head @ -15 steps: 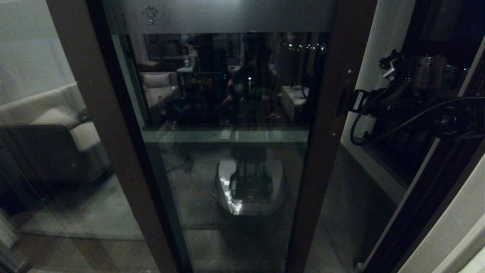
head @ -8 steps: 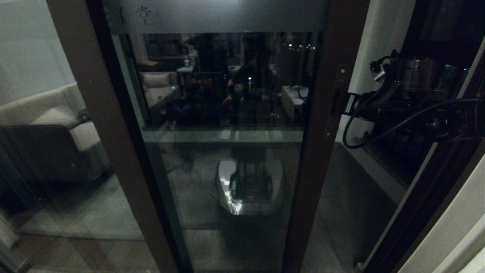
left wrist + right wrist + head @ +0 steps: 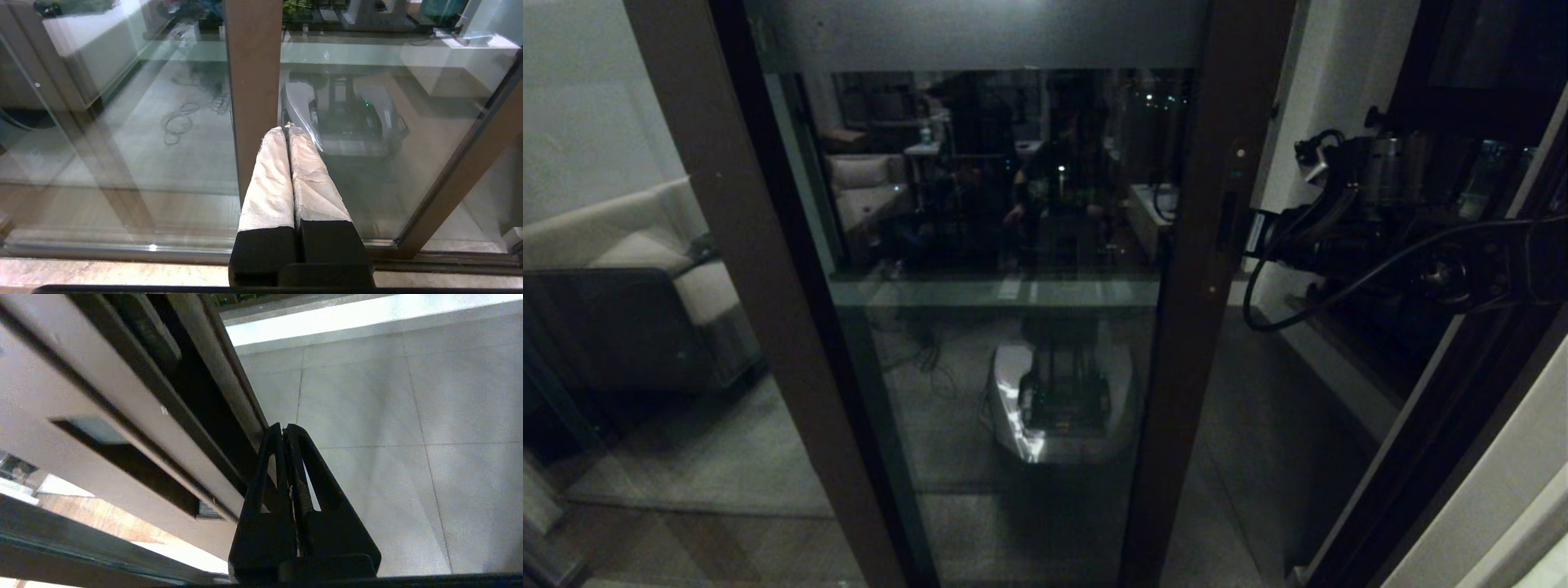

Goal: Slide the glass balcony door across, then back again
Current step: Open the slid door

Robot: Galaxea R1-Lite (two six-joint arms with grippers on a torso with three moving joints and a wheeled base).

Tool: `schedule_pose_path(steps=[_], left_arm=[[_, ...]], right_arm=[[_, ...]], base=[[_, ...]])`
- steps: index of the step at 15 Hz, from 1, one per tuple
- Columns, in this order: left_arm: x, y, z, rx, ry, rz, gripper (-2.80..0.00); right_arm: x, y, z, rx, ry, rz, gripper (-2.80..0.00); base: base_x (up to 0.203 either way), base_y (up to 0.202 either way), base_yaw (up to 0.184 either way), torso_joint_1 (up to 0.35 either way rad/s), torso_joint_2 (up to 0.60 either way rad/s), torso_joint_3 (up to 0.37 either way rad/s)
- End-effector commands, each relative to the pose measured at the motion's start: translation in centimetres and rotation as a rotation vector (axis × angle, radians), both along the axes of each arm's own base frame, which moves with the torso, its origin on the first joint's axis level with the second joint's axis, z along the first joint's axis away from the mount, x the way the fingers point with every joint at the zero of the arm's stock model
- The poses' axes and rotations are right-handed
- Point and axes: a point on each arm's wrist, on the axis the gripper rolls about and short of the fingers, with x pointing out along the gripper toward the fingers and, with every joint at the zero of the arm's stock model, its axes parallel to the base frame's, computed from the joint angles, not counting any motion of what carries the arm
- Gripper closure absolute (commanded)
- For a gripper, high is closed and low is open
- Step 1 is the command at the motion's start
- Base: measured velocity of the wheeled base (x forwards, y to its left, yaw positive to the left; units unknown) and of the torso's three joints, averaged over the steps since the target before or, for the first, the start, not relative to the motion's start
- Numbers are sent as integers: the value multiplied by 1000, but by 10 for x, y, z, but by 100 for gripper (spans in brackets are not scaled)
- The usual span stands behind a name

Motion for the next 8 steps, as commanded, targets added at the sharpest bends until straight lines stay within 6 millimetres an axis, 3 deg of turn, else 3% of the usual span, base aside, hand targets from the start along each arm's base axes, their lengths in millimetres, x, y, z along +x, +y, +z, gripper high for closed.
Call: schedule_pose_path(steps=[1, 8], left_arm=[[0, 0, 0, 1, 0, 0, 0], [0, 0, 0, -1, 0, 0, 0]], right_arm=[[-2, 6, -1, 0, 4, 11, 0], [-6, 23, -2, 28, 13, 28, 0]], base=[[0, 0, 0, 0, 0, 0], [0, 0, 0, 0, 0, 0]])
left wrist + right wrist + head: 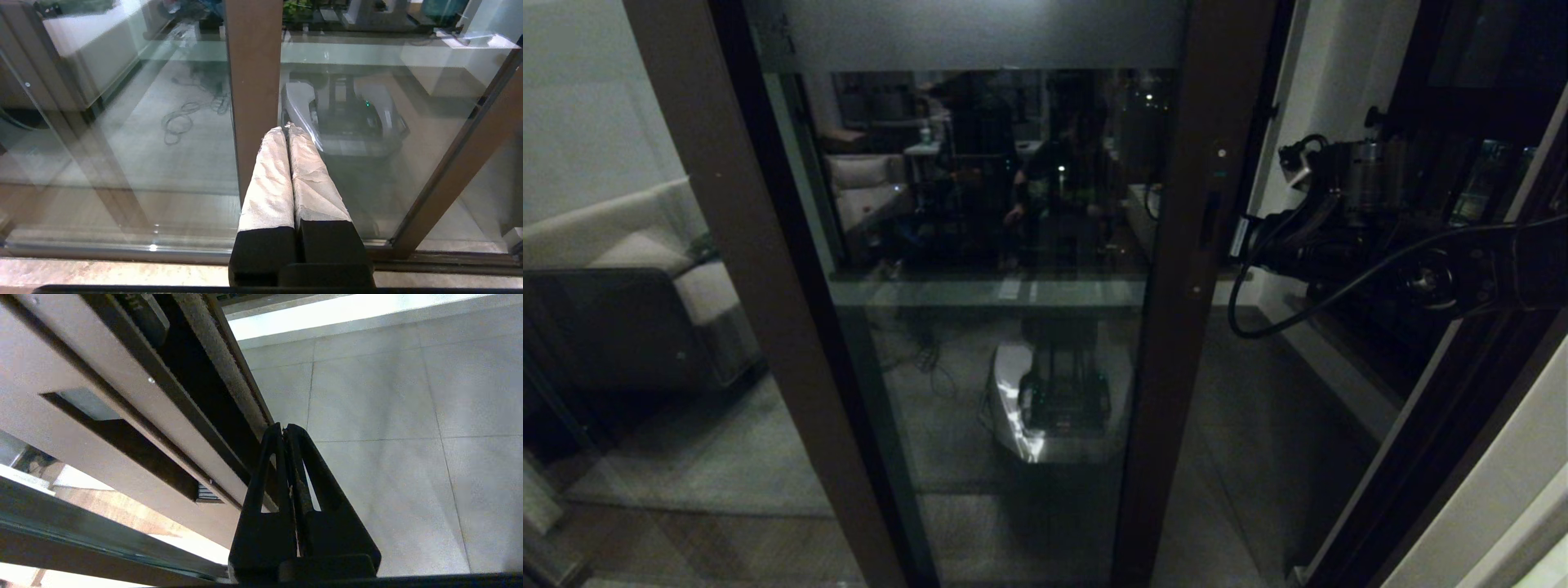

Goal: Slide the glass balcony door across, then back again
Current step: Open the slid door

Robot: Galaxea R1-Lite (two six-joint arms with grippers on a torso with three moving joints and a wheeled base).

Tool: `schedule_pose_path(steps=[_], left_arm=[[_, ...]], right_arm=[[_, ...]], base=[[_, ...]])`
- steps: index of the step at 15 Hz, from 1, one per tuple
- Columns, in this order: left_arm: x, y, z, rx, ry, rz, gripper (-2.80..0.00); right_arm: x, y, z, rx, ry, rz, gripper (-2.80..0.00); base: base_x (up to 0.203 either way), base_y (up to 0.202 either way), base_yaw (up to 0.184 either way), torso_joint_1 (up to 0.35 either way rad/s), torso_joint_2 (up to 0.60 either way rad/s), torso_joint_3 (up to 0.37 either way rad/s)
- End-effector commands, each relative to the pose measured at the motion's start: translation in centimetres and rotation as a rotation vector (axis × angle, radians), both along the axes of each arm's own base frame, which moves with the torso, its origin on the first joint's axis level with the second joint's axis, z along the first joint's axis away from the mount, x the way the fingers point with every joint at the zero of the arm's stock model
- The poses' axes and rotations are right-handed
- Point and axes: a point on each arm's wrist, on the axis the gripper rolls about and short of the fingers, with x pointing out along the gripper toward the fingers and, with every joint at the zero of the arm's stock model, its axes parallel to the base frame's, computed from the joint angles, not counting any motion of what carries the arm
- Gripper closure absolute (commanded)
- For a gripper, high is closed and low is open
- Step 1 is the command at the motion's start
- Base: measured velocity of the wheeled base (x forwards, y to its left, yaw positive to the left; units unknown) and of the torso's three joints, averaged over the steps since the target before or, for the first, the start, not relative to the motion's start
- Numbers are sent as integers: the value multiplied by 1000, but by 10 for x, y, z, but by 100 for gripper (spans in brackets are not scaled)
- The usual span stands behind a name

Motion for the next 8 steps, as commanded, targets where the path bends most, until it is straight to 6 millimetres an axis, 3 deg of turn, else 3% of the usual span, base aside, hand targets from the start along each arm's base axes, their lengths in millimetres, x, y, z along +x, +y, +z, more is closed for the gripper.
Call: schedule_pose_path(steps=[1, 8], left_arm=[[0, 0, 0, 0, 0, 1, 0], [0, 0, 0, -1, 0, 1, 0]], right_arm=[[-2, 8, 1, 1, -4, 3, 0], [-1, 14, -2, 36, 14, 9, 0]], base=[[0, 0, 0, 0, 0, 0], [0, 0, 0, 0, 0, 0]])
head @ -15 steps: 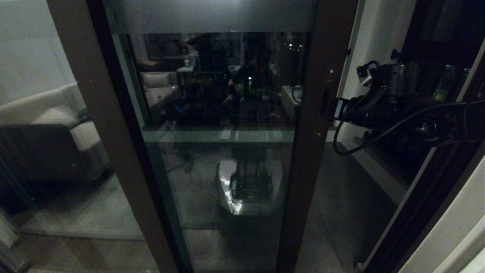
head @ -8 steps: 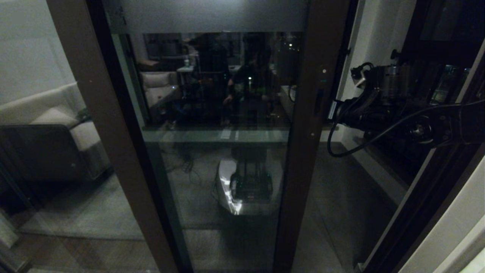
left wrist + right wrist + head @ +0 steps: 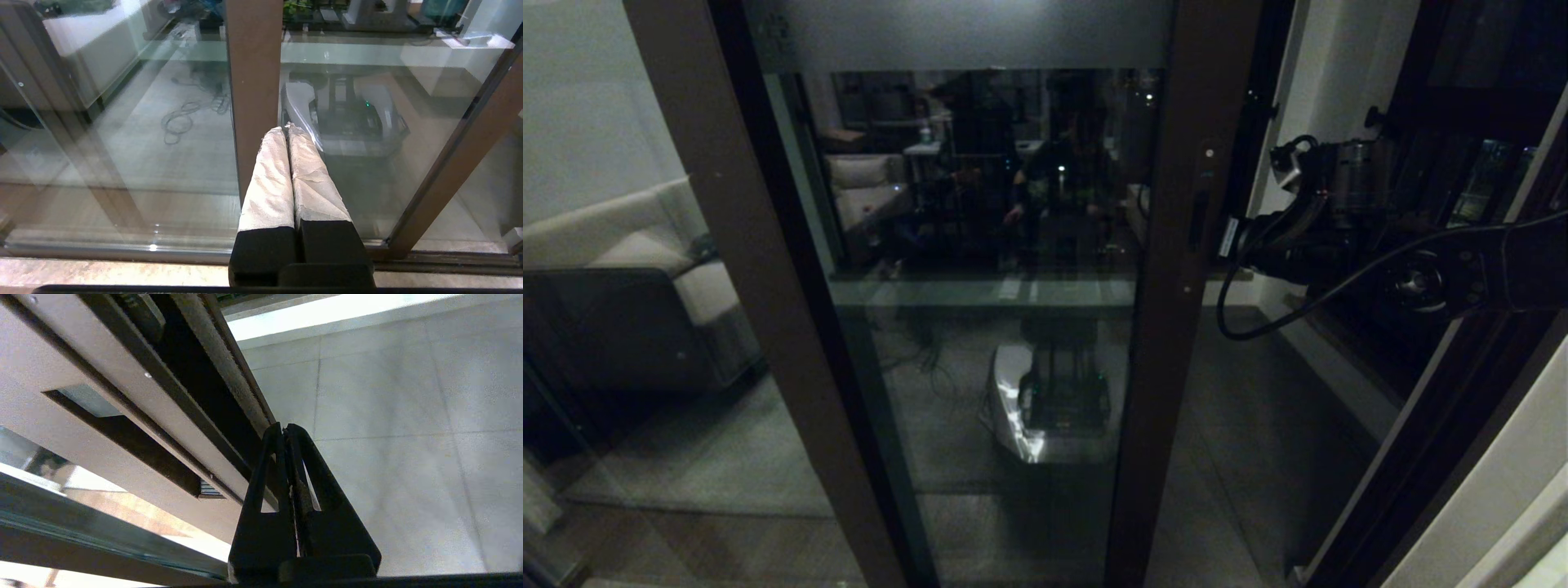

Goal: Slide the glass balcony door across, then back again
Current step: Open the slid door

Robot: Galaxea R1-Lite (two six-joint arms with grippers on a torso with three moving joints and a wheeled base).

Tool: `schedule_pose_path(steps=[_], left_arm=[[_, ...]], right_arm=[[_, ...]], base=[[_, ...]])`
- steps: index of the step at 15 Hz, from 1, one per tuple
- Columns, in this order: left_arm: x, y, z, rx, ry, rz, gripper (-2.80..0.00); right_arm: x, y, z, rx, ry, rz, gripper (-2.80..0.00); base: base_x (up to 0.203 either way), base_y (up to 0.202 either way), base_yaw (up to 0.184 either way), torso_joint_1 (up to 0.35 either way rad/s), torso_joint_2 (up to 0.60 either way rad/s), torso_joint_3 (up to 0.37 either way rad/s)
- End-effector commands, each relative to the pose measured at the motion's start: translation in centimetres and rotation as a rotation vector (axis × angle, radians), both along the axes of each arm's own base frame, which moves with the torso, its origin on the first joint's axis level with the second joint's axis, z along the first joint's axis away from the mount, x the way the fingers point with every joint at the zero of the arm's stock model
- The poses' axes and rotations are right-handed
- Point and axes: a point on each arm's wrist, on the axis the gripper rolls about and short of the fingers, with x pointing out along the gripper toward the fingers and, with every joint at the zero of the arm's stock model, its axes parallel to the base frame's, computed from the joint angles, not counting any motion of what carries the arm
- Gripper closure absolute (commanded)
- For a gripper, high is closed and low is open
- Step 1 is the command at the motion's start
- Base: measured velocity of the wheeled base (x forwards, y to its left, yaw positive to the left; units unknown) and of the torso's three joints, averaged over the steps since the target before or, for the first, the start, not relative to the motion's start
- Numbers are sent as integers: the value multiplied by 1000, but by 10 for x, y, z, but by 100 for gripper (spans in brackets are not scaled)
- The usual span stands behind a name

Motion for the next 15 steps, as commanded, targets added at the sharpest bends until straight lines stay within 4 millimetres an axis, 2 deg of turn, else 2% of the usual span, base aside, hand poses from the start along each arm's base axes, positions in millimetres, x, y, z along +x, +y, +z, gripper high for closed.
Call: schedule_pose_path(steps=[1, 7, 15], left_arm=[[0, 0, 0, -1, 0, 0, 0], [0, 0, 0, 0, 0, 0, 0], [0, 0, 0, 1, 0, 0, 0]], right_arm=[[1, 4, -3, 3, 6, 7, 0], [10, 8, -14, 2, 29, 8, 0], [10, 10, -13, 3, 25, 12, 0]], base=[[0, 0, 0, 0, 0, 0], [0, 0, 0, 0, 0, 0], [0, 0, 0, 0, 0, 0]])
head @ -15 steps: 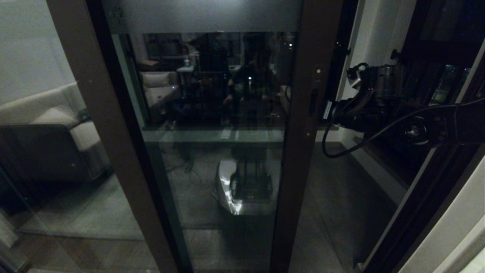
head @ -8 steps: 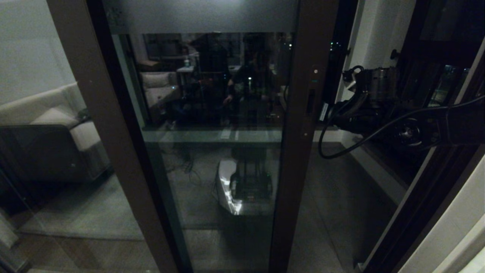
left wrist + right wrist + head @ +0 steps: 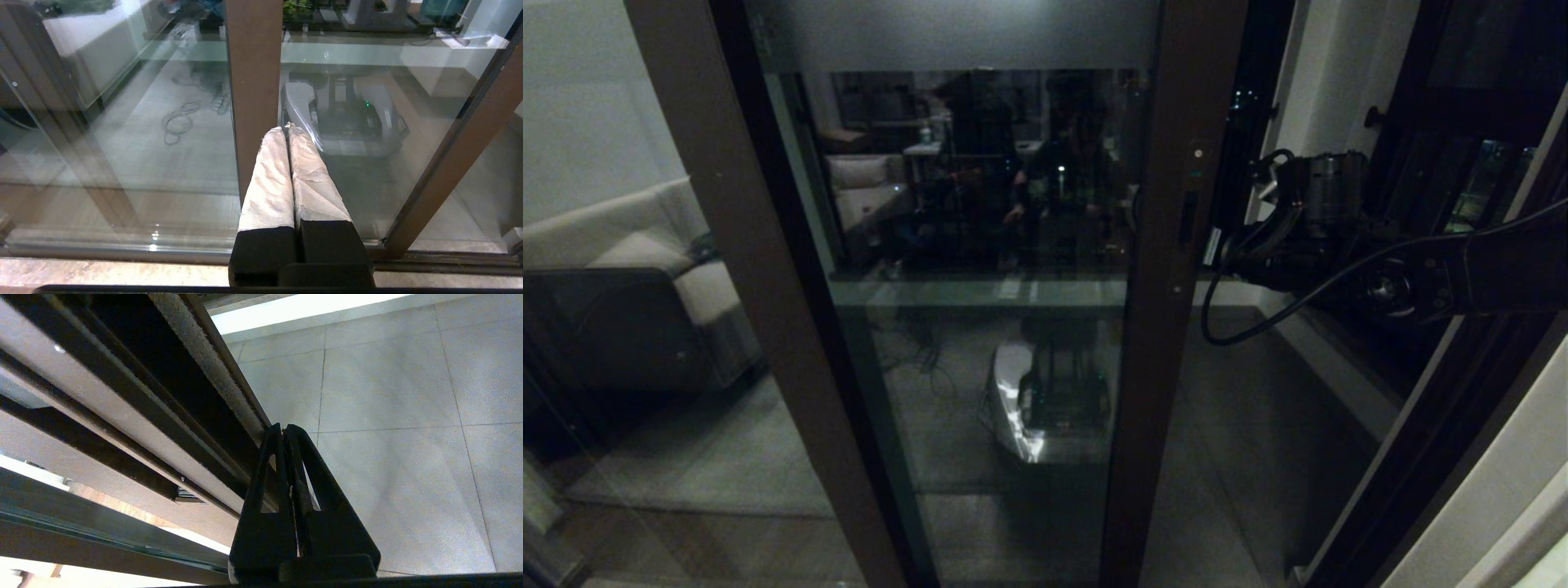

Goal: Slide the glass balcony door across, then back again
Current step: Open the slid door

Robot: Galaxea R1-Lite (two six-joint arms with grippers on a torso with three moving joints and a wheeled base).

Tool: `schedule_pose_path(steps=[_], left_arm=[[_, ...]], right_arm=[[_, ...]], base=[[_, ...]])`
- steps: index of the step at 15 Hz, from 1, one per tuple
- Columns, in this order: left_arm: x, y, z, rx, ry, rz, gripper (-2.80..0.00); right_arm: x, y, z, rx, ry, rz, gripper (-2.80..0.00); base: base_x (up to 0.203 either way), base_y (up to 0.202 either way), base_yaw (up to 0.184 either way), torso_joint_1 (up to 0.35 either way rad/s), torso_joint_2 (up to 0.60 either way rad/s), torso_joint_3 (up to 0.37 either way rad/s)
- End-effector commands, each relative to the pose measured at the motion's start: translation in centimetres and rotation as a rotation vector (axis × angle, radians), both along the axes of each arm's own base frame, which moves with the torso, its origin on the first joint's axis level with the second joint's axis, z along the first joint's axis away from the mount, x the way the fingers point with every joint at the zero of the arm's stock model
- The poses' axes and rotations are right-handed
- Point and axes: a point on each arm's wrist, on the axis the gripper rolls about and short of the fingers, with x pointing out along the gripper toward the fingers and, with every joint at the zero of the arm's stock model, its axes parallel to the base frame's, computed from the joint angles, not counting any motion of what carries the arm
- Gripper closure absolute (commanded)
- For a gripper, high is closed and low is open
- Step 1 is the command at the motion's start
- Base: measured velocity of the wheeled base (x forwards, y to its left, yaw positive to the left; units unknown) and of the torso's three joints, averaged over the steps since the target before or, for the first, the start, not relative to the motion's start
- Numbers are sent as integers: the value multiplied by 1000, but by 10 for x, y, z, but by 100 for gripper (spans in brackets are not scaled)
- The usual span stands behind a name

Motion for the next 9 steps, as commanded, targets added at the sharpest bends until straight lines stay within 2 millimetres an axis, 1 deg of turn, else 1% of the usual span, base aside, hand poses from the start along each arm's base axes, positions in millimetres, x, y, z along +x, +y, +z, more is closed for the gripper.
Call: schedule_pose_path(steps=[1, 6, 9], left_arm=[[0, 0, 0, 1, 0, 0, 0], [0, 0, 0, -1, 0, 0, 0], [0, 0, 0, 0, 0, 0, 0]], right_arm=[[-2, 5, 0, 2, -1, 11, 0], [-6, 17, -3, -8, 6, 16, 0], [-6, 18, -4, -10, 10, 18, 0]], base=[[0, 0, 0, 0, 0, 0], [0, 0, 0, 0, 0, 0], [0, 0, 0, 0, 0, 0]])
